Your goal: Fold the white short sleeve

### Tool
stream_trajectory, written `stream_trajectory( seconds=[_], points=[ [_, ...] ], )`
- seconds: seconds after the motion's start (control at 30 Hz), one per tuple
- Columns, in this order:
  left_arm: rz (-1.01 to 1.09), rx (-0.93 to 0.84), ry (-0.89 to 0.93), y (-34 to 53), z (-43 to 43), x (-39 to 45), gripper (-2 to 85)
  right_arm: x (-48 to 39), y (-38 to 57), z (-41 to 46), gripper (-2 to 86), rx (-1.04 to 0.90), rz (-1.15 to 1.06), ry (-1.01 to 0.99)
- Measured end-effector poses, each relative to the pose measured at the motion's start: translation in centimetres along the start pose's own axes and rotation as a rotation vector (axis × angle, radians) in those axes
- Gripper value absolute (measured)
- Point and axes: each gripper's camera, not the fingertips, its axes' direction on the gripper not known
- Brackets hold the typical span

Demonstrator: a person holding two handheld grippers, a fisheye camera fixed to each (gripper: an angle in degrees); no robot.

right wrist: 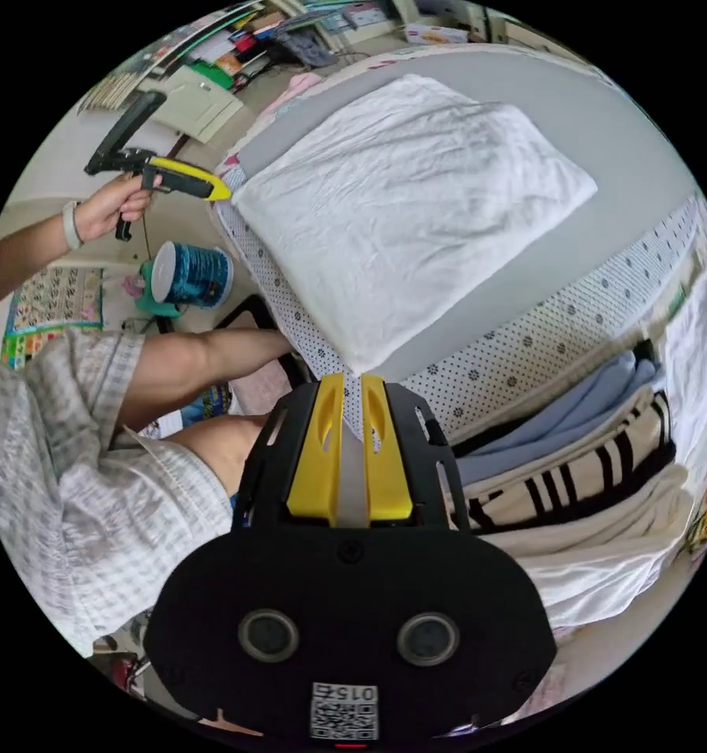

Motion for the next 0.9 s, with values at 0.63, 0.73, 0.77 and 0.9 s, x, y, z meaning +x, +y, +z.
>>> stream_trajectory(
  seconds=[0.63, 0.73, 0.77, 0.9],
  points=[
    [0.008, 0.259, 0.181, -20.8, -2.3, -5.5, 0.9, 24.3, -14.6, -12.5, 6.1, 0.532, 0.612, -0.322],
    [0.056, 0.280, 0.192, -21.3, -3.2, -4.6, -0.1, 24.7, -14.8, -12.9, 3.8, 0.535, 0.634, -0.297],
    [0.075, 0.303, 0.179, -21.3, -3.8, -4.1, -0.3, 24.5, -14.3, -13.3, 2.4, 0.557, 0.626, -0.285],
    [0.099, 0.347, 0.172, -21.7, -4.8, -3.4, -0.4, 24.9, -12.2, -12.8, 1.4, 0.585, 0.687, -0.265]
  ],
)
